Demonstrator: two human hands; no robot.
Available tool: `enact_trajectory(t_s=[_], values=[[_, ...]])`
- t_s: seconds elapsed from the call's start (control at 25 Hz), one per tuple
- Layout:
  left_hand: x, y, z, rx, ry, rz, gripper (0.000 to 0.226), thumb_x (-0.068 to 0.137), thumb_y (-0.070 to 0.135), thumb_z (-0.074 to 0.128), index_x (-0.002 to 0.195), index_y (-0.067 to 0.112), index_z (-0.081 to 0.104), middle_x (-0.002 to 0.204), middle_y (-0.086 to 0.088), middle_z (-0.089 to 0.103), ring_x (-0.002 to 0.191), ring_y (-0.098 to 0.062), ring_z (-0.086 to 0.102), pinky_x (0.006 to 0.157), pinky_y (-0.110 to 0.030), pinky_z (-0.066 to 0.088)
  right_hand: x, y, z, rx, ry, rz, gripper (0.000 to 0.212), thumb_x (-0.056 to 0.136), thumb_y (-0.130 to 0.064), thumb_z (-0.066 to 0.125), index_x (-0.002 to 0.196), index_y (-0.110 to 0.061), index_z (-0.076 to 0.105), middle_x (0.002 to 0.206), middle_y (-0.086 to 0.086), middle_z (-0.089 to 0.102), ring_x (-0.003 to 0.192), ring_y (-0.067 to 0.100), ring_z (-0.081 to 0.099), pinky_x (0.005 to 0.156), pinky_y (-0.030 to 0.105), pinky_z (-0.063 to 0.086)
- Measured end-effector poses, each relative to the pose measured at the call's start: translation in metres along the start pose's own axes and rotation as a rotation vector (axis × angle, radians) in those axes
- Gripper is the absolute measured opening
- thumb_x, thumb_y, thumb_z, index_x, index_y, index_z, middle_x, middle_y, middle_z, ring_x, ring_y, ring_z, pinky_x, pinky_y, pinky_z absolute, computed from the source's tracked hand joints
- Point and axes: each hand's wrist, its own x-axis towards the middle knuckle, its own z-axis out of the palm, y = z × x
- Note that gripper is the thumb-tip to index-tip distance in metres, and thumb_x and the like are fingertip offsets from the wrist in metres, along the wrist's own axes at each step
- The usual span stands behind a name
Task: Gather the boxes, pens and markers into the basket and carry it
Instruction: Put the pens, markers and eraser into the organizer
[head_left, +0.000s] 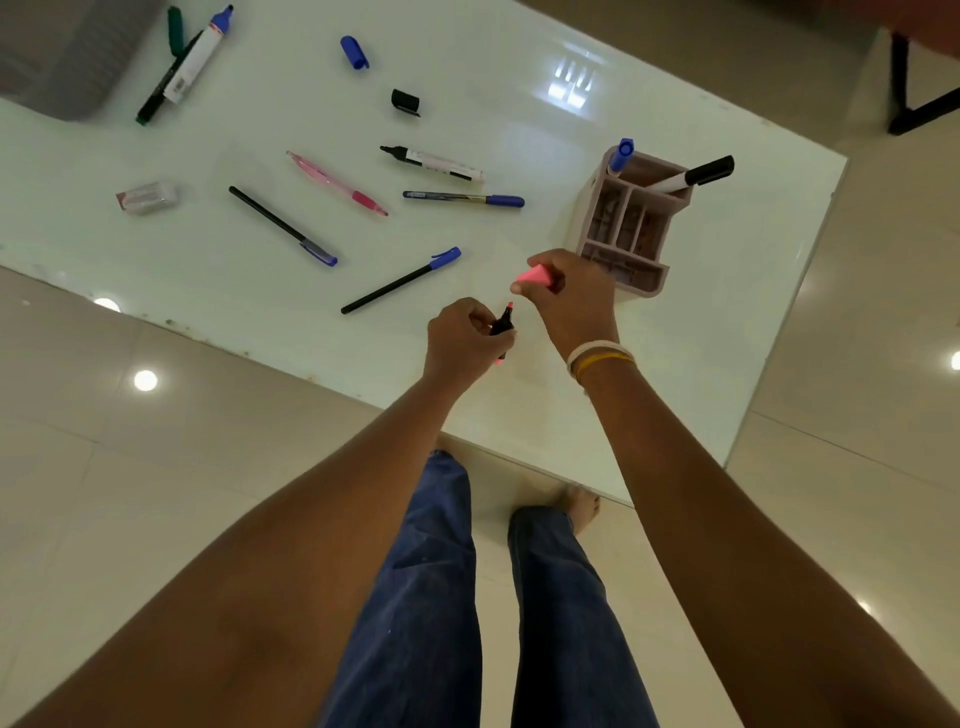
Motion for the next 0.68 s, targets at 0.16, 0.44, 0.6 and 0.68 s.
enact_trajectory(t_s=[0.16,0.44,0.6,0.68], values=[[-0.005,0.002,-0.003,-0.149,0.001,0.038,0.026,0.069,0.02,0.082,0.085,0.009,0.064,0.08,-0.001,0.069,0.062,0.002,0.066,0.053,-0.016,0.056,-0.007,0.004,-0.006,0.026,-0.049,0.026,0.034,0.092,-0.02,0.065,0.124,-0.008,0.064,0.119,0.011,0.069,0.107,0.024,0.064,0.105,0.031,0.048],[-0.007,0.023,-0.012,-0.188,0.018,0.085,0.029,0.071,0.02,0.082,0.092,0.008,0.067,0.085,-0.004,0.073,0.072,-0.018,0.071,0.063,-0.034,0.062,0.002,-0.004,-0.007,0.008,-0.199,0.024,0.035,0.096,-0.016,0.057,0.131,-0.009,0.058,0.129,0.011,0.062,0.115,0.025,0.059,0.105,0.039,0.048],[-0.001,0.03,-0.021,-0.403,-0.051,-0.048,0.025,0.075,0.014,0.081,0.096,0.011,0.068,0.081,-0.005,0.073,0.066,-0.013,0.072,0.056,-0.025,0.059,0.004,-0.006,-0.007,0.165,-0.119,0.086,0.018,0.09,-0.019,0.067,0.105,-0.016,0.058,0.095,0.008,0.069,0.082,0.021,0.068,0.08,0.03,0.06],[0.0,0.033,-0.024,-0.541,-0.079,-0.154,0.024,0.076,0.008,0.079,0.098,0.009,0.068,0.084,-0.007,0.073,0.064,-0.014,0.073,0.059,-0.023,0.058,0.003,-0.006,-0.007,0.285,-0.066,0.126,0.016,0.087,-0.019,0.07,0.099,-0.016,0.059,0.092,0.008,0.072,0.078,0.02,0.071,0.072,0.026,0.062]])
